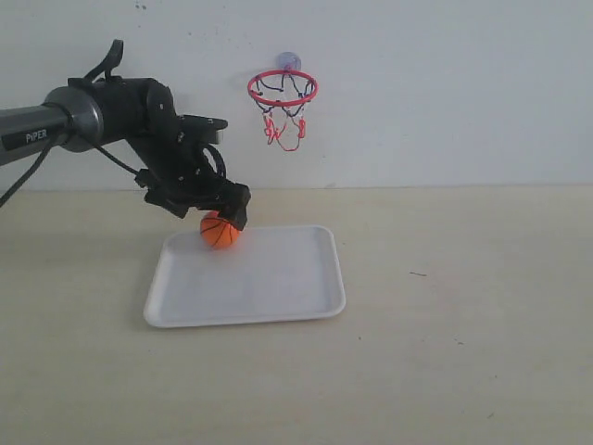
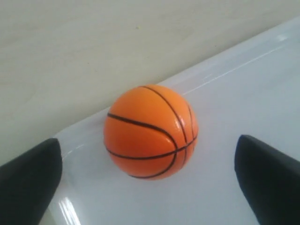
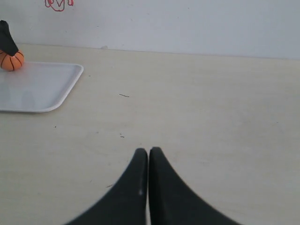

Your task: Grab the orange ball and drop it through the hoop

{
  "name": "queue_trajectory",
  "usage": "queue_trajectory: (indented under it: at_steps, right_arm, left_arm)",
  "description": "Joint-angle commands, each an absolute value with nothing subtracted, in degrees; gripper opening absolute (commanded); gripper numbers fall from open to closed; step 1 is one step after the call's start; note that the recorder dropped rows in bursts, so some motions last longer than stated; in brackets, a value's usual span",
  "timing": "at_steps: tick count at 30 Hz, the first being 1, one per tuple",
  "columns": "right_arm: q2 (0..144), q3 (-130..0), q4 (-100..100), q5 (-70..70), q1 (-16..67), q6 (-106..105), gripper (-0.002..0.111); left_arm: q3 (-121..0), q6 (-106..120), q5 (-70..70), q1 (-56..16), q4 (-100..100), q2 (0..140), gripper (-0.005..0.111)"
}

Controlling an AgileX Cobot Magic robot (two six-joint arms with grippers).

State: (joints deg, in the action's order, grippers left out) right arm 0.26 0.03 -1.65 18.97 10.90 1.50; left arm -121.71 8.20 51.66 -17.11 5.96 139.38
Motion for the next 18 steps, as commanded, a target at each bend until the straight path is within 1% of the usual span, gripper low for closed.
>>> queue_trajectory:
  at_steps: [1, 10, 18]
  right_arm:
    - [0.0, 0.0, -1.98, 18.57, 11.14, 1.36, 0.0]
    - [0.0, 0.0, -1.98, 18.57, 11.14, 1.36, 0.0]
    - [0.0, 0.0, -1.98, 18.57, 11.14, 1.36, 0.0]
  left_arm:
    - [-121.98, 7.64, 50.5, -17.21, 8.17, 139.01, 0.093]
    - [-121.98, 7.64, 50.02, -17.21, 8.38, 139.14, 0.093]
    - [-121.98, 7.64, 45.13, -17.21, 11.79, 139.22, 0.093]
